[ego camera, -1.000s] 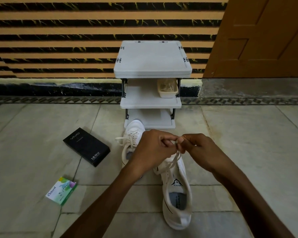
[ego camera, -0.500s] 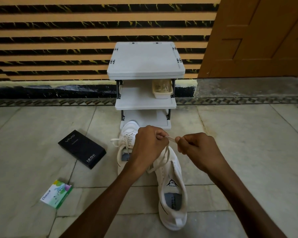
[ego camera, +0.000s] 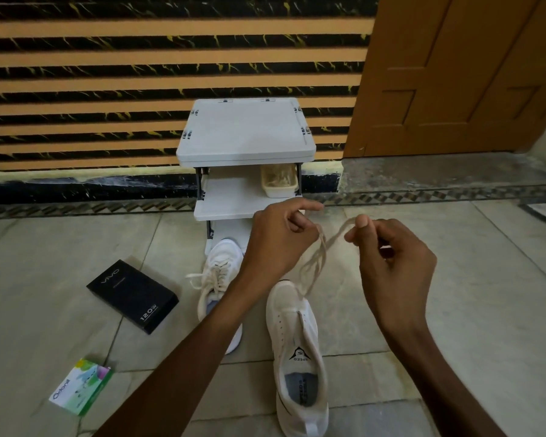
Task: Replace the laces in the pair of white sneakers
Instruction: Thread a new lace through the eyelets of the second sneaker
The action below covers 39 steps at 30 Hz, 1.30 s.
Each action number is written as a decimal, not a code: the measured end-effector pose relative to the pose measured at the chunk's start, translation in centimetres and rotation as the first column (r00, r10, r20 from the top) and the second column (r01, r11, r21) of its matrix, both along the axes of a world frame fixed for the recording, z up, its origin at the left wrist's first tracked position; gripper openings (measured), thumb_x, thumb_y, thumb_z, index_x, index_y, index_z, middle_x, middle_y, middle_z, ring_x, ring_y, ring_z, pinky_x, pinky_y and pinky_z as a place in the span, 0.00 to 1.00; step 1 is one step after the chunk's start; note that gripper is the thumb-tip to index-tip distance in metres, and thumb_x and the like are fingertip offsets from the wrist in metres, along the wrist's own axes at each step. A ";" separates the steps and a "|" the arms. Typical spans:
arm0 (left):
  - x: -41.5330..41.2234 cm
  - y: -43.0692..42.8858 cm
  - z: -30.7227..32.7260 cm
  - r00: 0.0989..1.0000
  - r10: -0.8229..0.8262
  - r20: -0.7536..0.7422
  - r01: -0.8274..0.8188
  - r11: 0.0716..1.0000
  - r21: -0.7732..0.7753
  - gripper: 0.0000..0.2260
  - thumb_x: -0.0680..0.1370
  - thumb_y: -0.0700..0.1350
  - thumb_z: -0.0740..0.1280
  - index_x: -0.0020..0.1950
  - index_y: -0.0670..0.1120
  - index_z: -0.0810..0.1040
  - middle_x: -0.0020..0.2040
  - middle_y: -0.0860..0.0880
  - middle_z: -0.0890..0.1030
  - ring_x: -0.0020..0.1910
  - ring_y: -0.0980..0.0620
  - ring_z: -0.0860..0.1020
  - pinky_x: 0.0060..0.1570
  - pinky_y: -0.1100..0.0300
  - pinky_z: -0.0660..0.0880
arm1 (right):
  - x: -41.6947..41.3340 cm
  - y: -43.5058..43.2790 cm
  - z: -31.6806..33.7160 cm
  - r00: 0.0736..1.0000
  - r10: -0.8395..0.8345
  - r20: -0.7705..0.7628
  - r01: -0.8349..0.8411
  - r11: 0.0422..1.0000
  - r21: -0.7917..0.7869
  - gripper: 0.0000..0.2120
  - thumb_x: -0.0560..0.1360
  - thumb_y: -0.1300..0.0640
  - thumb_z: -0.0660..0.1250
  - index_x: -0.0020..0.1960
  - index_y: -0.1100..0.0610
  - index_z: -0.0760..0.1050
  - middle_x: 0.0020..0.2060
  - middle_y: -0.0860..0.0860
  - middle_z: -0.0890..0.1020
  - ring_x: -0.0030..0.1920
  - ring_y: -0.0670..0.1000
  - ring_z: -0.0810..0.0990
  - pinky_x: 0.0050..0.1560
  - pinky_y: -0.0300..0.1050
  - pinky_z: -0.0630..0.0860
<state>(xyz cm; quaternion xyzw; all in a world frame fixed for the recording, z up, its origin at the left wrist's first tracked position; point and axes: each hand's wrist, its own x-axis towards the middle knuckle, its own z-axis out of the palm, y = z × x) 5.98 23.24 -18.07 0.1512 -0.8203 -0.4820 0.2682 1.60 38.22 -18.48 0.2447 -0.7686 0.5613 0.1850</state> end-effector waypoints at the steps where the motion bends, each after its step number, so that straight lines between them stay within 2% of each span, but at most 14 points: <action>1: -0.3 0.2 0.4 1.000 -0.010 -0.015 0.011 1.000 0.022 0.13 0.73 0.38 0.73 0.55 0.50 0.83 0.35 0.50 0.84 0.36 0.54 0.83 0.44 0.60 0.81 | -0.3 0.4 0.1 1.000 -0.020 -0.008 0.020 1.000 -0.020 0.14 0.81 0.52 0.62 0.40 0.50 0.81 0.36 0.44 0.81 0.39 0.44 0.80 0.38 0.41 0.75; 6: -1.7 1.7 2.1 0.989 -0.078 -0.122 0.085 0.995 0.053 0.11 0.73 0.40 0.74 0.53 0.51 0.83 0.36 0.52 0.84 0.36 0.58 0.82 0.43 0.66 0.79 | -1.0 1.9 -0.5 0.998 -0.057 -0.018 0.057 0.998 -0.011 0.14 0.81 0.51 0.63 0.40 0.50 0.81 0.35 0.44 0.81 0.36 0.44 0.79 0.35 0.37 0.72; 9: -2.2 2.3 1.4 0.992 -0.088 -0.090 0.087 0.996 -0.011 0.10 0.73 0.40 0.74 0.51 0.52 0.83 0.35 0.54 0.82 0.36 0.60 0.81 0.41 0.69 0.77 | -1.9 3.2 -1.8 0.985 -0.136 0.109 0.099 0.951 0.292 0.17 0.79 0.45 0.62 0.37 0.48 0.81 0.30 0.44 0.80 0.30 0.43 0.77 0.32 0.40 0.71; 11: -2.4 2.5 0.0 0.997 -0.068 -0.039 0.065 0.995 -0.070 0.09 0.73 0.38 0.73 0.49 0.50 0.84 0.34 0.57 0.81 0.34 0.63 0.79 0.39 0.72 0.75 | -2.9 4.5 -3.0 0.955 -0.222 0.194 0.044 0.757 0.652 0.18 0.77 0.41 0.62 0.38 0.51 0.81 0.32 0.46 0.81 0.33 0.47 0.79 0.36 0.42 0.76; 13: -2.4 2.3 -1.7 0.999 -0.031 0.031 0.035 0.991 -0.129 0.08 0.74 0.35 0.70 0.47 0.47 0.85 0.35 0.56 0.81 0.33 0.62 0.79 0.38 0.73 0.73 | -3.7 5.7 -4.0 0.906 -0.259 0.334 -0.215 0.398 0.892 0.17 0.76 0.39 0.64 0.44 0.53 0.80 0.41 0.50 0.83 0.42 0.50 0.82 0.45 0.44 0.78; 15: -2.3 2.3 -3.6 0.993 -0.024 0.114 0.042 0.988 -0.151 0.07 0.74 0.35 0.70 0.46 0.46 0.86 0.37 0.52 0.83 0.34 0.60 0.79 0.39 0.72 0.74 | -3.6 6.4 -5.2 0.814 -0.265 0.517 -0.511 0.096 0.854 0.19 0.74 0.38 0.66 0.42 0.53 0.79 0.39 0.47 0.85 0.41 0.45 0.83 0.48 0.42 0.78; 17: -2.0 2.3 -5.2 0.981 -0.055 0.185 0.080 0.989 -0.128 0.05 0.73 0.38 0.73 0.44 0.47 0.86 0.36 0.52 0.84 0.34 0.60 0.79 0.38 0.72 0.73 | -3.4 6.6 -6.5 0.788 -0.248 0.563 -0.578 0.014 0.816 0.20 0.72 0.36 0.67 0.38 0.53 0.76 0.36 0.47 0.85 0.40 0.44 0.83 0.51 0.44 0.79; 18: -1.9 2.1 -5.7 0.975 -0.071 0.212 0.097 0.989 -0.115 0.04 0.72 0.39 0.75 0.44 0.48 0.86 0.35 0.54 0.83 0.33 0.62 0.79 0.38 0.74 0.72 | -3.4 6.6 -7.1 0.814 -0.219 0.538 -0.539 0.060 0.840 0.20 0.71 0.36 0.68 0.39 0.53 0.74 0.38 0.48 0.84 0.43 0.47 0.83 0.52 0.46 0.79; 20: -1.5 2.0 -6.7 0.964 -0.097 0.246 0.122 0.989 -0.087 0.05 0.71 0.41 0.76 0.43 0.49 0.85 0.34 0.55 0.83 0.33 0.64 0.79 0.38 0.76 0.71 | -3.5 6.2 -8.0 0.871 -0.132 0.474 -0.416 0.315 0.853 0.16 0.71 0.40 0.71 0.45 0.53 0.77 0.45 0.49 0.83 0.45 0.49 0.82 0.50 0.45 0.79; 22: -1.0 1.9 -7.4 0.958 -0.107 0.266 0.129 0.989 -0.069 0.05 0.70 0.41 0.77 0.42 0.51 0.85 0.34 0.55 0.83 0.33 0.64 0.79 0.39 0.76 0.71 | -3.4 5.4 -8.6 0.889 0.020 0.457 -0.361 0.645 0.673 0.12 0.72 0.48 0.74 0.52 0.50 0.79 0.47 0.46 0.83 0.40 0.47 0.82 0.45 0.41 0.78; 24: -0.5 1.8 -7.9 0.950 -0.111 0.292 0.134 0.989 -0.060 0.05 0.70 0.42 0.77 0.42 0.51 0.84 0.34 0.55 0.84 0.34 0.64 0.79 0.38 0.73 0.72 | -2.9 4.1 -8.9 0.848 0.170 0.502 -0.411 0.809 0.420 0.12 0.72 0.55 0.75 0.54 0.52 0.80 0.49 0.43 0.82 0.32 0.45 0.83 0.39 0.39 0.79; 28: 0.4 1.4 -8.3 0.936 -0.104 0.337 0.128 0.991 -0.049 0.05 0.70 0.43 0.77 0.42 0.52 0.84 0.35 0.55 0.84 0.35 0.61 0.80 0.42 0.64 0.78 | -2.0 1.8 -10.2 0.771 0.302 0.561 -0.446 0.884 0.138 0.05 0.73 0.62 0.73 0.47 0.56 0.81 0.42 0.49 0.85 0.31 0.48 0.84 0.28 0.38 0.76; 31: 1.3 0.7 -8.5 0.932 -0.080 0.354 0.096 0.995 -0.030 0.06 0.70 0.41 0.76 0.41 0.52 0.84 0.34 0.55 0.84 0.35 0.59 0.81 0.43 0.60 0.80 | -1.6 0.8 -11.2 0.704 0.371 0.606 -0.463 0.886 -0.006 0.02 0.73 0.61 0.74 0.44 0.59 0.82 0.34 0.55 0.84 0.33 0.53 0.85 0.32 0.43 0.80; 39: 3.4 -0.9 -10.5 0.933 -0.056 0.356 0.037 0.997 0.062 0.06 0.72 0.37 0.75 0.43 0.48 0.84 0.36 0.49 0.84 0.36 0.55 0.83 0.42 0.60 0.81 | -1.0 -1.2 -12.7 0.736 0.336 0.588 -0.486 0.867 0.113 0.01 0.73 0.60 0.74 0.43 0.58 0.83 0.31 0.51 0.84 0.31 0.50 0.83 0.37 0.45 0.82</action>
